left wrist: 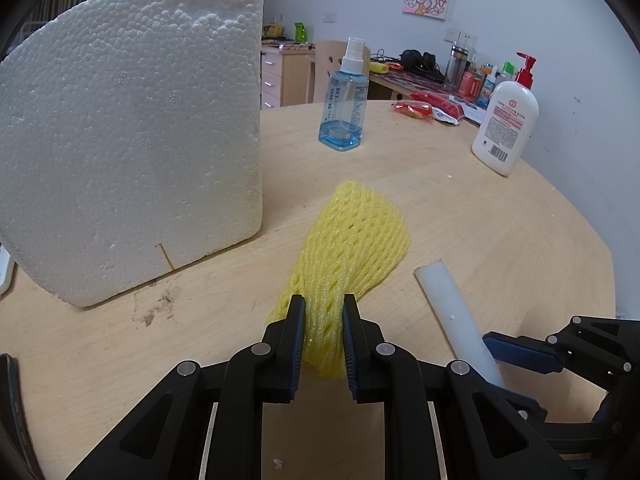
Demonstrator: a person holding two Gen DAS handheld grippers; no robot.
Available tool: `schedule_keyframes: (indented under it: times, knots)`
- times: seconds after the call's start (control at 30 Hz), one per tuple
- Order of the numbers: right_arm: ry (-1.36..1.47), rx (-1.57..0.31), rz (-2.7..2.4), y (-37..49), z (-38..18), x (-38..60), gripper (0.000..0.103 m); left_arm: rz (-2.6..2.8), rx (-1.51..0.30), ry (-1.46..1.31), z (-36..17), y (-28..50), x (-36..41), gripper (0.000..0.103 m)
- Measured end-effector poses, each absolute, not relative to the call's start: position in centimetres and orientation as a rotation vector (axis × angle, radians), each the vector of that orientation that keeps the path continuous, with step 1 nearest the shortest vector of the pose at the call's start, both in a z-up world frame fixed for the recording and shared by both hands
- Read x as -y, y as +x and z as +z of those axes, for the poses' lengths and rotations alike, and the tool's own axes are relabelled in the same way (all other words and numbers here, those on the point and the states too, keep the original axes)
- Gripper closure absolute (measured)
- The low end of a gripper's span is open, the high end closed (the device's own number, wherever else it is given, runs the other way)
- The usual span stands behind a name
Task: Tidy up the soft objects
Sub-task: 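Lower the right gripper onto the white plastic strip and close it, then lift the mesh sleeve with the left gripper while the right gripper lifts the white strip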
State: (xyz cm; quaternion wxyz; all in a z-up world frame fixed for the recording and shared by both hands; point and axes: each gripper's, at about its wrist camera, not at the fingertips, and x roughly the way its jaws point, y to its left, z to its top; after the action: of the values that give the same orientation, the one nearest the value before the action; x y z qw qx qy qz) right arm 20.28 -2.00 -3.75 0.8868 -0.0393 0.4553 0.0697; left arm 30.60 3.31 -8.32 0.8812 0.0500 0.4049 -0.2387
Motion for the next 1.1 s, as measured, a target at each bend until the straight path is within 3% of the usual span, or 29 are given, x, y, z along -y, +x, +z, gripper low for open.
schedule_keyframes:
  times: [0.1,0.2,0.4,1.1]
  knots:
    - [-0.077,-0.945,0.122,20.4,-3.8,1.6,0.069,-0.497,-0.844,0.104,-8.3,30.6,-3.3,0.084]
    - [-0.081,-0.940,0.109,20.5,-3.8,1.5,0.079,-0.498,-0.843,0.103,-8.3,30.6,-3.3,0.084]
    - [-0.019,-0.930,0.149,20.2,-3.6,3.0,0.084,-0.496,-0.836,0.100,-8.2,30.5,-3.3,0.084]
    - [0.057,-0.826,0.123,19.0,-0.7,7.4,0.084,-0.502,-0.717,0.159,-5.7,27.8,-2.3,0.084]
